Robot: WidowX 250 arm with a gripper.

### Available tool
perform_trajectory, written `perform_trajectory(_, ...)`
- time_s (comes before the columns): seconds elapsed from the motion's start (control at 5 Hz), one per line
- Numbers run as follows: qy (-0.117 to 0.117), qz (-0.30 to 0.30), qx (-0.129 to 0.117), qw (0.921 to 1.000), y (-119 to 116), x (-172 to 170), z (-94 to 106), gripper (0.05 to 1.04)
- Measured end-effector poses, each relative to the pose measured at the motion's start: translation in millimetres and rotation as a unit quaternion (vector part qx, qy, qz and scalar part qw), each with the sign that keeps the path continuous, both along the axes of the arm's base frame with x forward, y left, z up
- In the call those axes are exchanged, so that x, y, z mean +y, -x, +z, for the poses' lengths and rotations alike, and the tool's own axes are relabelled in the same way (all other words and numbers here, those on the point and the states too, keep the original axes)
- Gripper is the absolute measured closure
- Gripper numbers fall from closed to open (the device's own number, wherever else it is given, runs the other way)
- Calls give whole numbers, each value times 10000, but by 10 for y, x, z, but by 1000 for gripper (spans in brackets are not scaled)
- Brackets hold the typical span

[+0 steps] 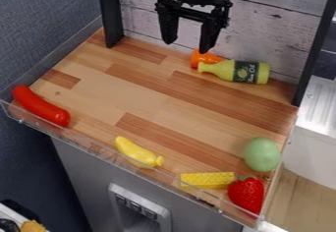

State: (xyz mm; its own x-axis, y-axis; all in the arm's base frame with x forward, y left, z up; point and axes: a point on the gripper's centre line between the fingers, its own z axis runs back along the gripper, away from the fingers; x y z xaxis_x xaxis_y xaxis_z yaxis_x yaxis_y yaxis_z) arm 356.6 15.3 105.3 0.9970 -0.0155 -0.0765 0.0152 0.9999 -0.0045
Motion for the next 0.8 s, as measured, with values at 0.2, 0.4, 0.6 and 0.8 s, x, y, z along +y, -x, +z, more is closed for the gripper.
perform_trajectory(0.2, 44, -213, 135, 9997, -11, 133, -25, 83)
perform_trajectory(0.4, 69, -319, 150, 9994, -125, 511, -41, 87)
perform_trajectory(0.6, 92, -480, 135, 9987, -248, 862, 5, 84)
perform_trajectory(0.8, 134, -451, 182, 9987, -344, 1220, -31, 89)
